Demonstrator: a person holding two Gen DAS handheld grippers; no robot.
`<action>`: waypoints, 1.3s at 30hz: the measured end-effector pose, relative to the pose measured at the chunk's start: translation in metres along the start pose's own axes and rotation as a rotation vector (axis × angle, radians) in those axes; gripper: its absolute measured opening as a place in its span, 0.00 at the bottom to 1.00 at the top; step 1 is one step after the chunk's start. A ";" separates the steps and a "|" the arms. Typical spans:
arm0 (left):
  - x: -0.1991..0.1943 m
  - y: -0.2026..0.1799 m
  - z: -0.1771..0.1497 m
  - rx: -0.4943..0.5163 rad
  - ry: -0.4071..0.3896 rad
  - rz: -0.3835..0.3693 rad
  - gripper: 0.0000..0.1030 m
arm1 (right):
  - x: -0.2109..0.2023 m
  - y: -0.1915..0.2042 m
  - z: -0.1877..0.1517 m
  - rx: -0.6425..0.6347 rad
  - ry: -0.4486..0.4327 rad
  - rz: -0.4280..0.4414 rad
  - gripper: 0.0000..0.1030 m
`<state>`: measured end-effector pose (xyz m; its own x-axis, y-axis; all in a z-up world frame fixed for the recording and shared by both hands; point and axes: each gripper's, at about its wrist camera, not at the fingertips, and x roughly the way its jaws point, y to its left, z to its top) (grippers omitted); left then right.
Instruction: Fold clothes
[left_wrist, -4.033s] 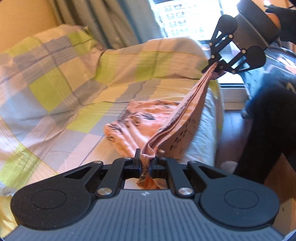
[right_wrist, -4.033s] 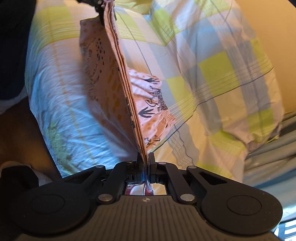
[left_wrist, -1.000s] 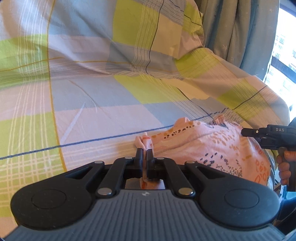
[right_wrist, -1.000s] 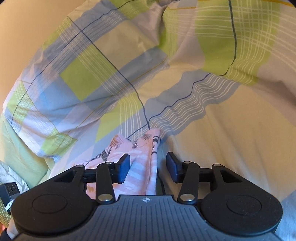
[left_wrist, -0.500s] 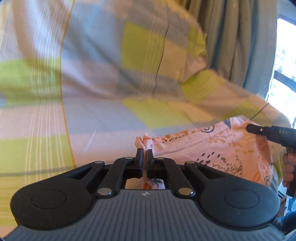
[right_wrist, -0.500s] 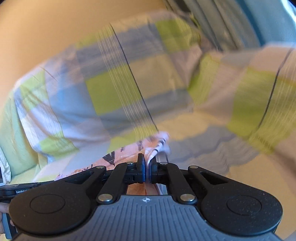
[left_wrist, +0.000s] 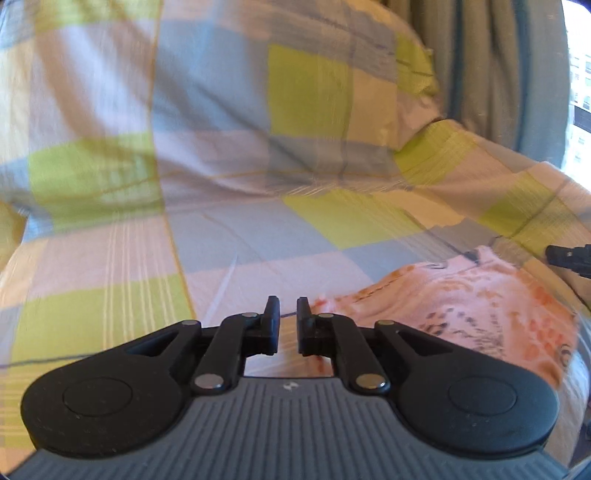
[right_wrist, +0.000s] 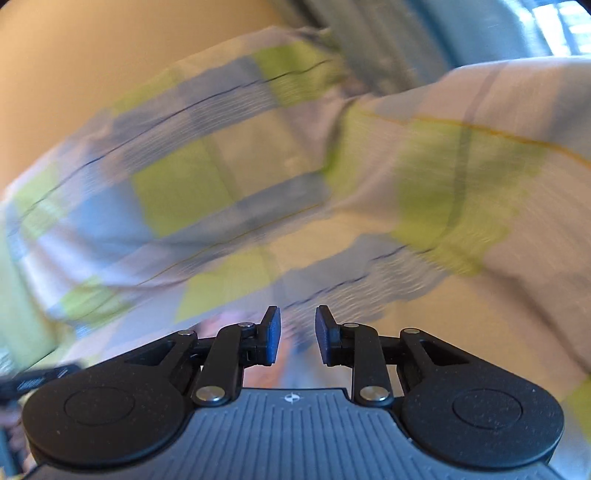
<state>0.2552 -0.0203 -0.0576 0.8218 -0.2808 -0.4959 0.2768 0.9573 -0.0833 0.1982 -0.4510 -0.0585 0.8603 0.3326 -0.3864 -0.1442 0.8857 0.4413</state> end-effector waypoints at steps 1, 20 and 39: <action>-0.005 -0.006 0.000 0.017 -0.007 -0.038 0.06 | 0.000 0.005 -0.003 -0.008 0.043 0.047 0.26; -0.083 -0.160 -0.081 1.010 0.028 -0.093 0.36 | -0.028 0.129 -0.109 -1.103 0.239 -0.210 0.43; -0.059 -0.174 -0.091 1.087 0.128 -0.028 0.03 | 0.001 0.115 -0.145 -1.375 0.331 -0.346 0.10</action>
<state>0.1131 -0.1638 -0.0922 0.7679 -0.2325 -0.5969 0.6380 0.3606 0.6804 0.1112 -0.3017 -0.1258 0.8261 -0.0679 -0.5594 -0.4658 0.4763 -0.7458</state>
